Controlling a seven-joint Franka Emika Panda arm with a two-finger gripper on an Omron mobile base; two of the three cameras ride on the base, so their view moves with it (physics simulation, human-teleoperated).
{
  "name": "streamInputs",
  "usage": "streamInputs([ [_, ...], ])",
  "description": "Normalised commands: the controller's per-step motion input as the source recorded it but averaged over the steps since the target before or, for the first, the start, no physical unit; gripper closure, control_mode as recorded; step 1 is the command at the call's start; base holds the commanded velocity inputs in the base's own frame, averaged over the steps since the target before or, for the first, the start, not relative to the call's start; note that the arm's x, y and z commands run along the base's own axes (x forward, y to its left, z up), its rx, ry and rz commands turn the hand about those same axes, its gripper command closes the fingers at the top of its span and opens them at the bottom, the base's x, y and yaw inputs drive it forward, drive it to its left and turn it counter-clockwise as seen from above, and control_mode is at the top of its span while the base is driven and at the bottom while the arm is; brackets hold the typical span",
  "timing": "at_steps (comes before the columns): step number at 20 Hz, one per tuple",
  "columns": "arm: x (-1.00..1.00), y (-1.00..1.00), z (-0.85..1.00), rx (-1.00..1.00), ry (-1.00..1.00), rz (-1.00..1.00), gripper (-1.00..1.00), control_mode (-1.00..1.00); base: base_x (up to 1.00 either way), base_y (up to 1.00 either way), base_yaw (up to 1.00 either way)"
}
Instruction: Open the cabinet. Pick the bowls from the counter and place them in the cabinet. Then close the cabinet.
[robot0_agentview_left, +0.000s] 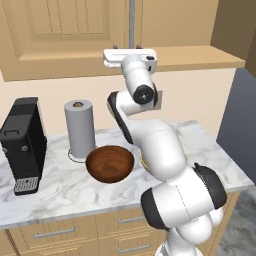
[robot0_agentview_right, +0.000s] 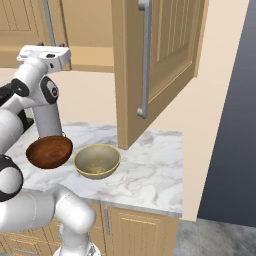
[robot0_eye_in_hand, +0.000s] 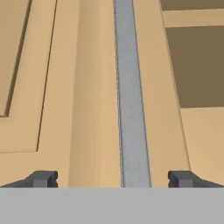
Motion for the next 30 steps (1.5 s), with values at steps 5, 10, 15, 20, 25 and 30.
streamInputs([
  [5,0.57,-0.07,-0.04,0.00,0.00,0.01,1.00,-1.00,0.00,0.00,0.00],
  [10,0.41,0.58,-0.40,0.02,0.05,0.00,1.00,-1.00,0.00,0.00,0.00],
  [15,0.30,1.00,-0.77,0.12,0.20,0.02,1.00,-1.00,0.00,0.00,0.00],
  [20,0.44,0.73,-0.91,0.17,0.27,0.13,1.00,-1.00,0.00,0.00,0.00],
  [25,-0.81,1.00,-0.51,0.01,-0.01,0.21,1.00,-1.00,0.00,0.00,0.00],
  [30,-1.00,1.00,-0.89,-0.06,-0.17,0.14,1.00,-1.00,0.00,0.00,0.00],
])
